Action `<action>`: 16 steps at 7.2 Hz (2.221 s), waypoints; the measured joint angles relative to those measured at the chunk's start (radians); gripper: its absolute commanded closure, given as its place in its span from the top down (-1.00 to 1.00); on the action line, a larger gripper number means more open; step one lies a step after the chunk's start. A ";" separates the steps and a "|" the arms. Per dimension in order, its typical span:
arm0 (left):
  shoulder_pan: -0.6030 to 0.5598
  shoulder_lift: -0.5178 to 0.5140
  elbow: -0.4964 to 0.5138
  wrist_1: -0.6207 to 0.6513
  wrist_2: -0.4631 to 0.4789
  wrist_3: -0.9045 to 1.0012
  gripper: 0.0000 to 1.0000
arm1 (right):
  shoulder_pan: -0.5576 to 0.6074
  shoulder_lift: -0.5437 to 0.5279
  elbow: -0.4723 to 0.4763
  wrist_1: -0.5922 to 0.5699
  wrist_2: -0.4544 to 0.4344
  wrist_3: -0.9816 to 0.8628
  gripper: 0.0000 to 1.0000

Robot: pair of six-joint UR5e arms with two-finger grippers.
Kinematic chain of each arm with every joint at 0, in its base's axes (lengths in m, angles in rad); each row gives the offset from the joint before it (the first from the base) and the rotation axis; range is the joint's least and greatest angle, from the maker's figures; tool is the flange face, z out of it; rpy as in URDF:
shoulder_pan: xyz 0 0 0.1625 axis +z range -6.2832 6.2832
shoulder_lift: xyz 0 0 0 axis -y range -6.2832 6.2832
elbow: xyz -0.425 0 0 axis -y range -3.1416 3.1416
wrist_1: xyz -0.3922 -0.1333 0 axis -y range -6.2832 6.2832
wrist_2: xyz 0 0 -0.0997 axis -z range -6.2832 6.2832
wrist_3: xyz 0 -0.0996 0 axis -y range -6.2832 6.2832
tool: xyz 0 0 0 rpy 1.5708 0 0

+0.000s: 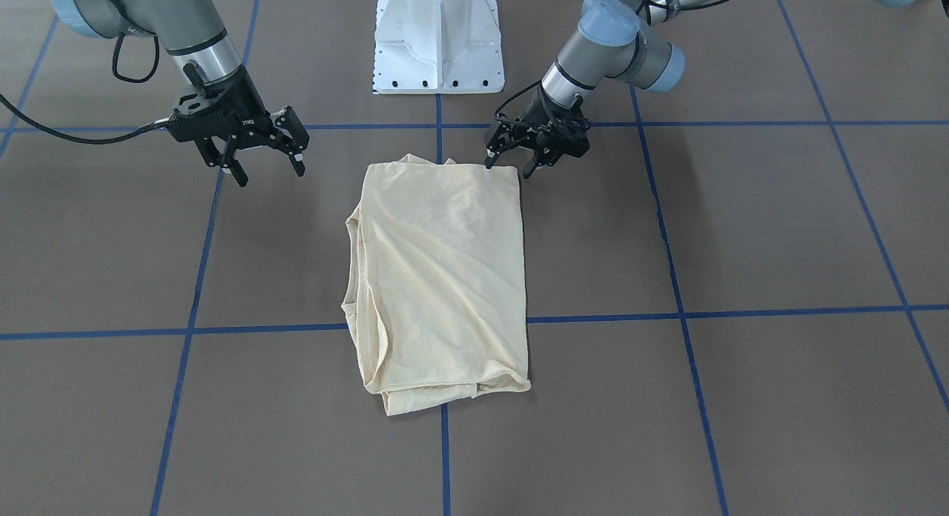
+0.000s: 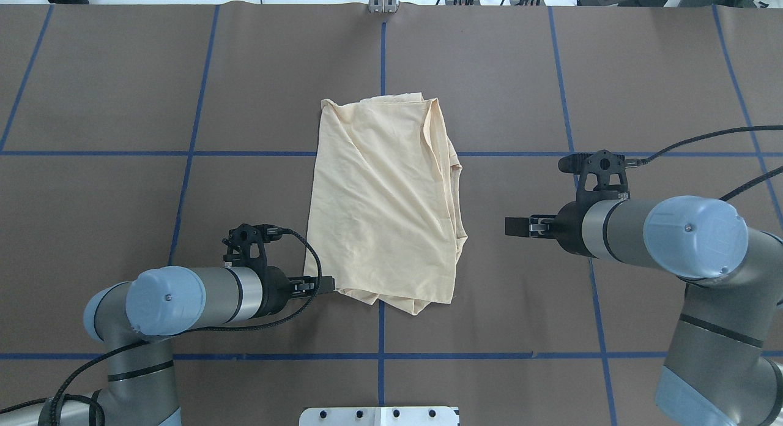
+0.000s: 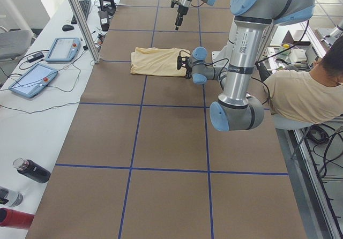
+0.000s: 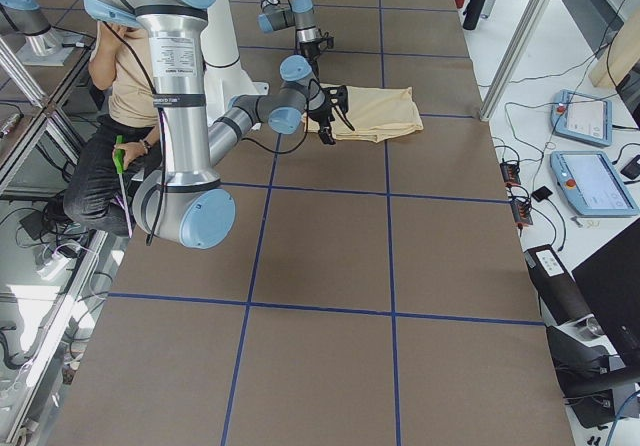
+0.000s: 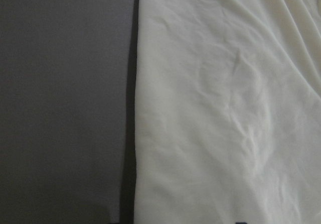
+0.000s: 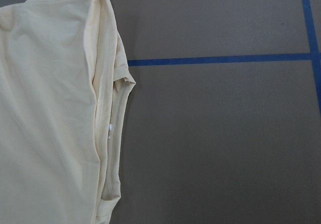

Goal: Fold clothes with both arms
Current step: 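Release the shirt and move both grippers to its near corners, then lower both grippers onto the near edge of the shirt and grasp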

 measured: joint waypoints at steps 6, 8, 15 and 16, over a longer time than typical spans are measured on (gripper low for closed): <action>0.000 0.008 -0.010 0.000 -0.003 0.001 -1.00 | -0.006 0.023 -0.023 -0.003 -0.010 0.010 1.00; -0.001 0.007 -0.012 0.000 -0.002 0.000 -1.00 | -0.028 0.086 -0.071 -0.030 -0.054 0.104 0.96; -0.001 0.002 -0.013 0.000 -0.003 0.000 -1.00 | -0.219 0.310 -0.240 -0.200 -0.337 0.442 0.77; -0.001 0.002 -0.013 0.000 -0.003 0.000 -1.00 | -0.226 0.314 -0.260 -0.199 -0.350 0.441 0.69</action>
